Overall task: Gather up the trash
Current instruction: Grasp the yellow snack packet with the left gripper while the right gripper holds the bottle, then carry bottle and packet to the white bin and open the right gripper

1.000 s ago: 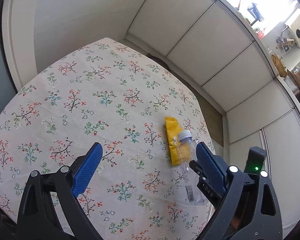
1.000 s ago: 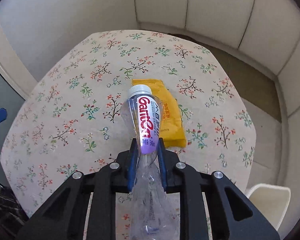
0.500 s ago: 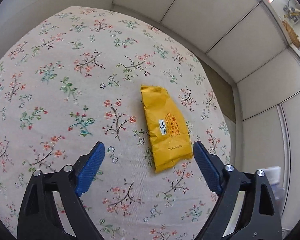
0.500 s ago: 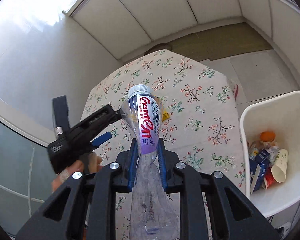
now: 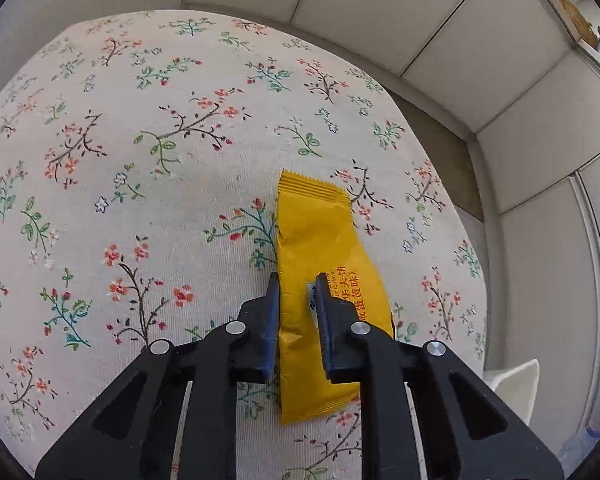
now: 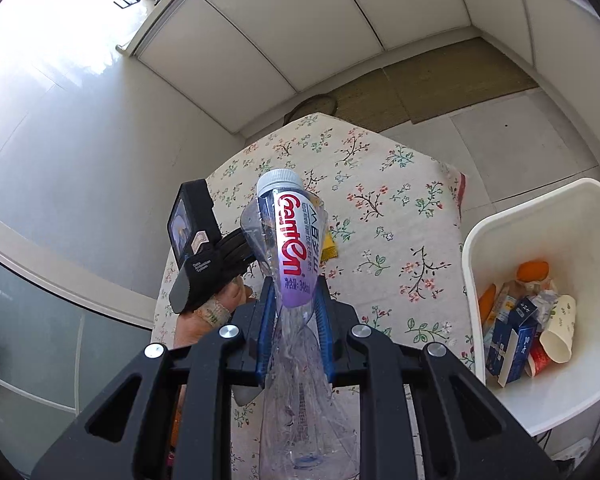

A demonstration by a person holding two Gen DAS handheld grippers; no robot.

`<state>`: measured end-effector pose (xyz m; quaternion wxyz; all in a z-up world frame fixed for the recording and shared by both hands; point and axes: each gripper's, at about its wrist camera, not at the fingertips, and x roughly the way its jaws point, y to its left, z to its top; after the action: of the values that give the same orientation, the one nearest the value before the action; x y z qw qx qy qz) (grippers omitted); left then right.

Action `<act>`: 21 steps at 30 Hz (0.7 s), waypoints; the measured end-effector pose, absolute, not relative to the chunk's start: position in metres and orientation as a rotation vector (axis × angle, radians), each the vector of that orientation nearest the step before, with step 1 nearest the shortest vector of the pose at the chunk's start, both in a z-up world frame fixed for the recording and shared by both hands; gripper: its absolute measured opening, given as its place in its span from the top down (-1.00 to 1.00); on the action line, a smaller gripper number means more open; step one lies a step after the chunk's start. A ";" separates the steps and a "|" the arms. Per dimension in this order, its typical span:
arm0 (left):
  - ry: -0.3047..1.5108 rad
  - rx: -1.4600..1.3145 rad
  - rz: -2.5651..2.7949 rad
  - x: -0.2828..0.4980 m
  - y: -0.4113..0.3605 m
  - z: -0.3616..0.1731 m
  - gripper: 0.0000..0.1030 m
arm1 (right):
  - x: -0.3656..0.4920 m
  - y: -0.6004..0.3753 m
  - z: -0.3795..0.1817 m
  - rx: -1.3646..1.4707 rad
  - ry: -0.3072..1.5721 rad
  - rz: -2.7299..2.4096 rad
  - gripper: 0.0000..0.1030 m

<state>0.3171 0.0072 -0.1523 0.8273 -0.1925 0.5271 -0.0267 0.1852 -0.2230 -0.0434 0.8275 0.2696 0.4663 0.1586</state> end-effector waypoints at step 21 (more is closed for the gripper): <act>0.717 -0.262 0.017 0.150 0.082 0.011 0.94 | 0.155 -0.177 -0.003 0.520 0.845 0.423 0.61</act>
<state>0.1496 0.0820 0.0114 0.9281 -0.1277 0.3496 0.0083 0.1554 -0.1767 -0.0033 0.8581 0.2478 0.4022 0.2012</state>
